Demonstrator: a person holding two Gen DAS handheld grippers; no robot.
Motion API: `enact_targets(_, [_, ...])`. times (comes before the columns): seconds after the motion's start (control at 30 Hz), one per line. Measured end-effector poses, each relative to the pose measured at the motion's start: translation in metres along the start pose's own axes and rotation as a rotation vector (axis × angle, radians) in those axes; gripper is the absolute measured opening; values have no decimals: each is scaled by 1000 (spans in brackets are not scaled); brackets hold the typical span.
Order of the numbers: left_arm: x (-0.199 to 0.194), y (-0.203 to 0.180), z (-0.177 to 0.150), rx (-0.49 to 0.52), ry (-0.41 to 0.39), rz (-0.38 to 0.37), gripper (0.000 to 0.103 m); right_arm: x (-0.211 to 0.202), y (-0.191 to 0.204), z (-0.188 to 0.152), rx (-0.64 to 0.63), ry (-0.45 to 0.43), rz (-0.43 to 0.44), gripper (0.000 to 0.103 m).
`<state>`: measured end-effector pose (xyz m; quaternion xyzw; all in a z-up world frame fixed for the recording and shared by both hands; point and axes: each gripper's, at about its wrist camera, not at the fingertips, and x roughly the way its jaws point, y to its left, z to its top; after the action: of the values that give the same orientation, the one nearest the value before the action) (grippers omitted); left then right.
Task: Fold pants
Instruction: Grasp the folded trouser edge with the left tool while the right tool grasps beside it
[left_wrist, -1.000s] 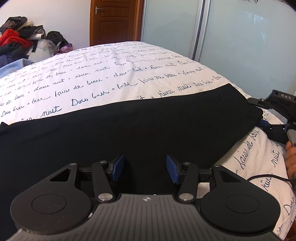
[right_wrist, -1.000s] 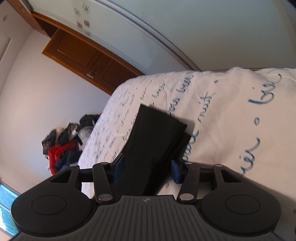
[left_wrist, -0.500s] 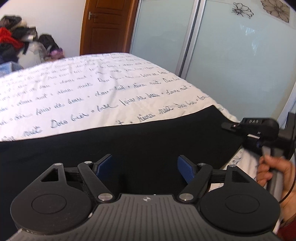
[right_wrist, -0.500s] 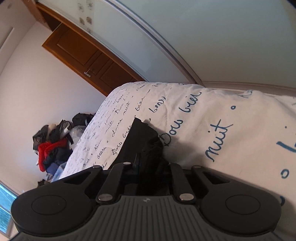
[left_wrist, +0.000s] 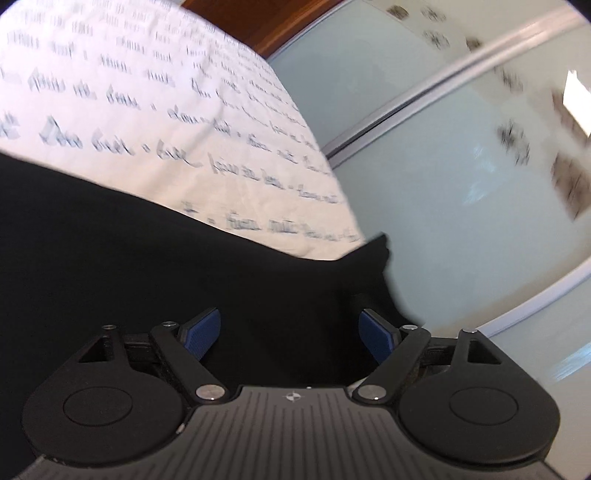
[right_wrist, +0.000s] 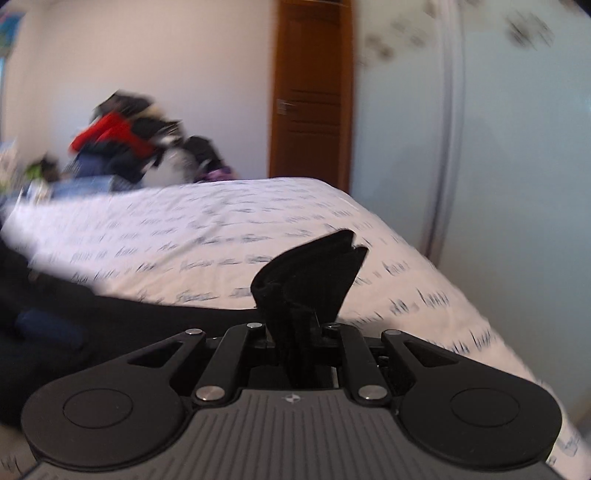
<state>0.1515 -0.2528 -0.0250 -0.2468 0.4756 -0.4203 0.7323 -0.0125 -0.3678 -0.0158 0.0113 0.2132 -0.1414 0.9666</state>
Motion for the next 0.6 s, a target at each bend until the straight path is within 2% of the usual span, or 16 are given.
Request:
enact_targets(0.13, [18,3,9,-122,24,-103,85,-11,38,-3,-167,-38,23,10])
enact_targets(0.3, [34,10,17,-193,32,-103,81,-21,65,-7,-262,-59,74,10])
enact_targets(0.4, [38,17,21,-227,32,-98,71,-24,75,-9,-312,-64,85,10])
enact_targets(0.47, [38,24,23,-255,39,-89,56,-25,81,-12,-338,-63,94,10])
enact_targets(0.6, [42,31,24,-275,54,-80,39,-24,87,-17,-397,-44,101,10])
